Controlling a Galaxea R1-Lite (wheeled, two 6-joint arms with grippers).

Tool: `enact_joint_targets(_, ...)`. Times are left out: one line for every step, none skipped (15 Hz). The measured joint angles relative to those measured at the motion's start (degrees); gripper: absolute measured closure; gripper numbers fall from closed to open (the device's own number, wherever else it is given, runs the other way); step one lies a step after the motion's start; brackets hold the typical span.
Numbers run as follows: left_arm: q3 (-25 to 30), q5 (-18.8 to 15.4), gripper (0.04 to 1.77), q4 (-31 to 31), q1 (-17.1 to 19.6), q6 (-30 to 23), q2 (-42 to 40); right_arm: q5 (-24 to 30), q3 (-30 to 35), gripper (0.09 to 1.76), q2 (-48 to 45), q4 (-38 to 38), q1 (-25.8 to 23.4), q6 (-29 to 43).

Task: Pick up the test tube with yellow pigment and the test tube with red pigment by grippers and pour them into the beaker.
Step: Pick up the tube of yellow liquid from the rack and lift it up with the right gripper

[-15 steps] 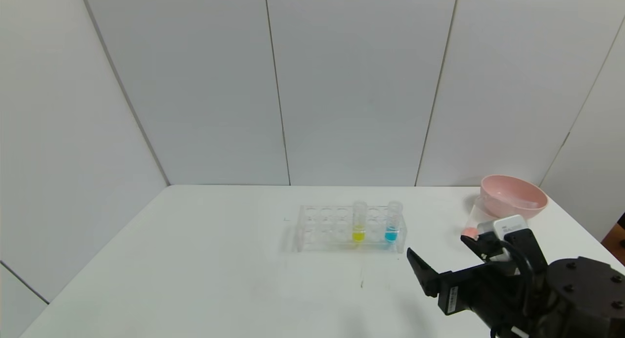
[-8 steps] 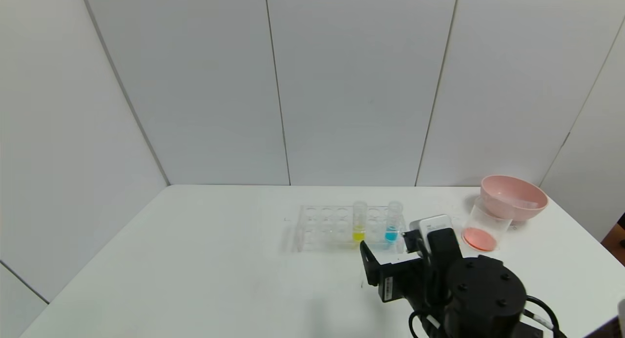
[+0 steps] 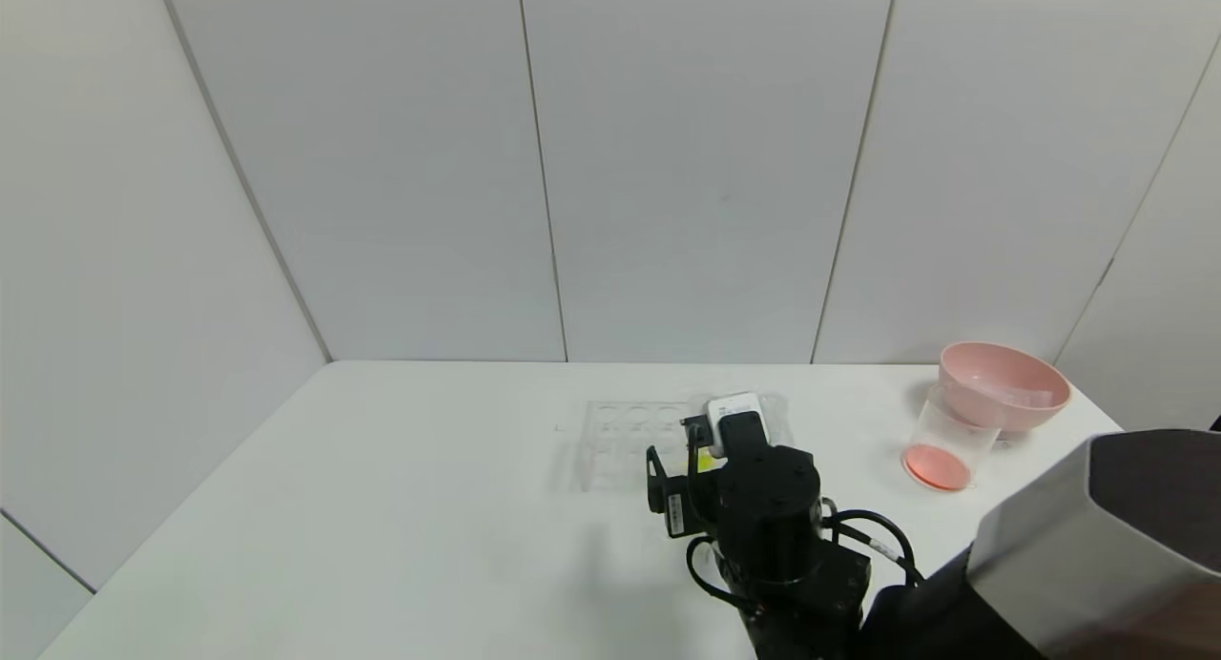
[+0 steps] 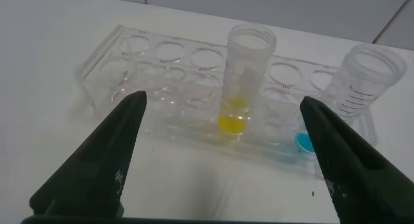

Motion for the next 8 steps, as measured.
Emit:
enact_joint_targets(0.0, 0.0, 0.05, 0.0, 0.0, 0.0, 0.0, 0.0, -2.0, 0.15, 1.2, 0.8, -0.6, 0.0)
enact_joint_targets(0.0, 0.0, 0.05, 0.0, 0.0, 0.0, 0.0, 0.0, -3.7, 0.15, 2.3, 1.2, -1.3, 0.1)
enact_joint_targets(0.0, 0.0, 0.05, 0.0, 0.0, 0.0, 0.0, 0.0, -5.2, 0.15, 3.4, 1.5, -1.9, 0.1)
enact_joint_targets(0.0, 0.0, 0.05, 0.0, 0.0, 0.0, 0.0, 0.0, -6.2, 0.15, 4.2, 1.6, -2.5, 0.2)
enact_joint_targets(0.0, 0.0, 0.05, 0.0, 0.0, 0.0, 0.0, 0.1, -7.2, 0.15, 4.8, 1.6, -3.0, 0.3)
enact_joint_targets(0.0, 0.0, 0.05, 0.0, 0.0, 0.0, 0.0, 0.1, -8.2, 0.15, 5.4, 1.6, -3.3, 0.6)
enact_joint_targets(0.0, 0.0, 0.05, 0.0, 0.0, 0.0, 0.0, 0.1, -8.9, 0.15, 5.8, 1.6, -3.6, 1.3)
enact_joint_targets(0.0, 0.0, 0.05, 0.0, 0.0, 0.0, 0.0, 0.1, -9.4, 0.15, 6.1, 1.6, -3.8, 2.0)
